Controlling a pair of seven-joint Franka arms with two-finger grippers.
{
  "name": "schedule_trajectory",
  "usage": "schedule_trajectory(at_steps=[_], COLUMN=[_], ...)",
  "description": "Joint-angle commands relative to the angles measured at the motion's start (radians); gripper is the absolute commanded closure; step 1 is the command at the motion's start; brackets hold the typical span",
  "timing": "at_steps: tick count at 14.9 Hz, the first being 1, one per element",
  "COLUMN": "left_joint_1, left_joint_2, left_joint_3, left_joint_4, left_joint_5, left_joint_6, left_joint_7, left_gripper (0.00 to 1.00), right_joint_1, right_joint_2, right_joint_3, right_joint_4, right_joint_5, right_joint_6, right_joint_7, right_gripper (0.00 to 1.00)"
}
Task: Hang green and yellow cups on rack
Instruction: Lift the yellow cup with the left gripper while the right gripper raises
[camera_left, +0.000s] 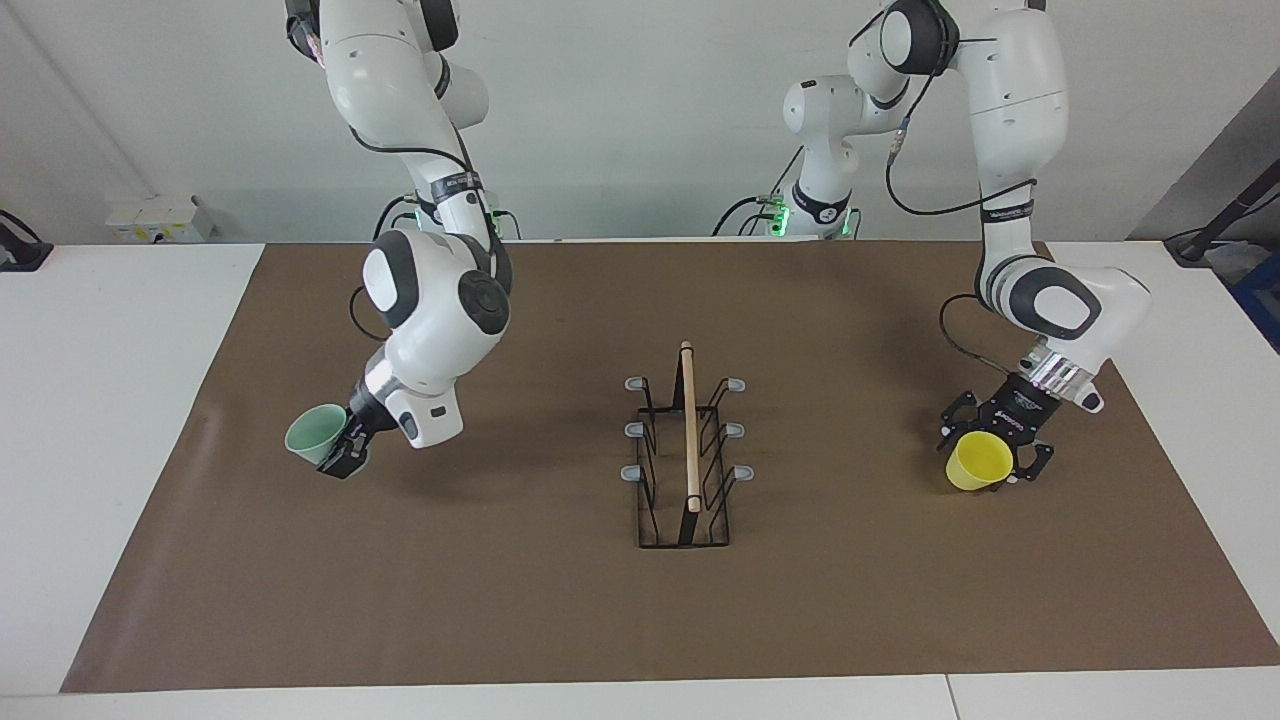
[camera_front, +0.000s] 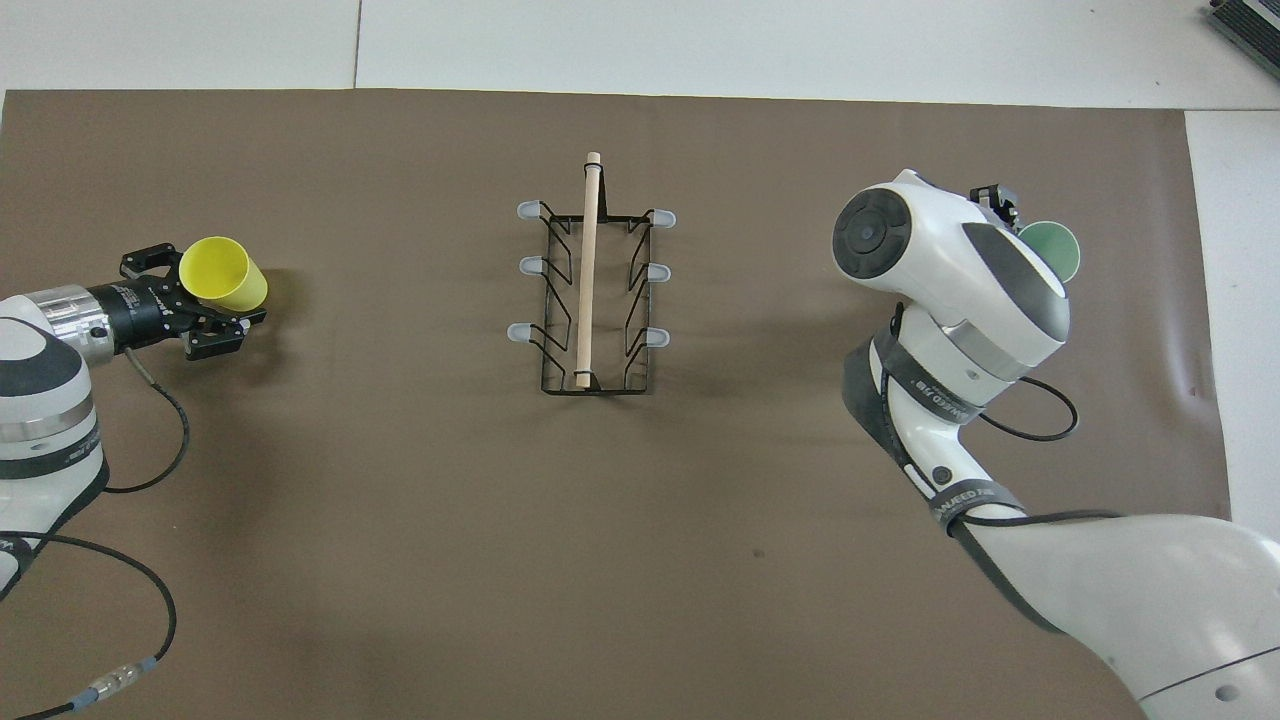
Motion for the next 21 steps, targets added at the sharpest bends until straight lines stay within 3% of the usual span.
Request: schedule_trajectory(at_steps=[1, 8, 9, 11, 14, 19, 21], left_joint_1=[-0.01, -0.053, -0.062, -0.06, -0.064, -0.077, -0.099], left_joint_2=[-0.006, -0.003, 0.0, -0.004, -0.02, -0.09, -0.132], left_joint_3=[0.006, 0.003, 0.003, 0.006, 0.009, 0.01, 0.009], left_joint_4=[-0.013, 0.005, 0.014, 0.019, 0.037, 0.088, 0.097], left_joint_5=[-0.025, -0.016, -0.016, -0.006, 0.001, 0.25, 0.388], left_joint_6=[0.013, 0.007, 0.013, 0.004, 0.006, 0.004, -0.023], left_joint_7=[-0.001, 0.037, 0.037, 0.063, 0.122, 0.122, 0.12], left_gripper=[0.0, 0.0, 0.05, 0.97, 1.0, 1.0, 1.0], right_joint_1=[-0.012, -0.055, -0.059, -0.081, -0.11, -0.116, -0.116], right_joint_2=[-0.002, -0.008, -0.008, -0.029, -0.046, -0.066, -0.089], right_joint_3=[0.009, 0.007, 0.006, 0.004, -0.002, 0.003, 0.001], right_joint_4=[0.061, 0.118, 0.118, 0.123, 0.124, 0.124, 0.123], right_joint_5=[0.098, 0.44, 0.488, 0.609, 0.758, 0.787, 0.885], right_joint_6=[-0.007, 0.007, 0.01, 0.027, 0.044, 0.042, 0.041], right_joint_7=[-0.006, 0.265, 0.308, 0.336, 0.342, 0.434, 0.492], right_gripper=[1.0, 1.0, 1.0, 1.0, 1.0, 1.0, 1.0])
